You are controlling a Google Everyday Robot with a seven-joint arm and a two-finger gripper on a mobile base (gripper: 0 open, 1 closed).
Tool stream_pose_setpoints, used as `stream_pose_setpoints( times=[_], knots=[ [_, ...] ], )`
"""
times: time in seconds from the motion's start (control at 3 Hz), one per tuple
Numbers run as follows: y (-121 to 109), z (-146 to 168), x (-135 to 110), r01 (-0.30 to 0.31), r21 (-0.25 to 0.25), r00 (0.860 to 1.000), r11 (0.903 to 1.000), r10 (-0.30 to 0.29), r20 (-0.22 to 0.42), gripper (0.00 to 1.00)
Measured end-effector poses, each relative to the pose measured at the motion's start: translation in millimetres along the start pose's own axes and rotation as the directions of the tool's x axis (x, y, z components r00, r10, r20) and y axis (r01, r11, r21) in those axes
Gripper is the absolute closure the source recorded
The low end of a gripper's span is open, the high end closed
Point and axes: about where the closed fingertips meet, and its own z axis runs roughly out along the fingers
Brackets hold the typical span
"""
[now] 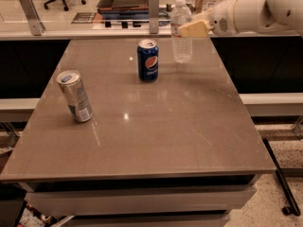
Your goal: Move water bottle near redbull can
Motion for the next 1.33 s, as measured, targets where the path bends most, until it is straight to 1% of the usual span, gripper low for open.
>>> stream_pose_setpoints(
  times=[0.33,0.67,1.0,1.33],
  knots=[
    [-6,-32,-16,-0.015,-0.008,1.000,0.9999,0.015,-0.024,1.00],
    [11,-64,-29,-0.023,-0.044,1.000,0.9988,0.022,-0.013,1.00],
    [45,-92,-44,-0.018,-0.075,1.000,0.9970,0.020,0.020,1.00],
    [98,-108,-44,-0.035,-0.117,0.998,0.9925,0.040,0.047,1.00]
  ],
)
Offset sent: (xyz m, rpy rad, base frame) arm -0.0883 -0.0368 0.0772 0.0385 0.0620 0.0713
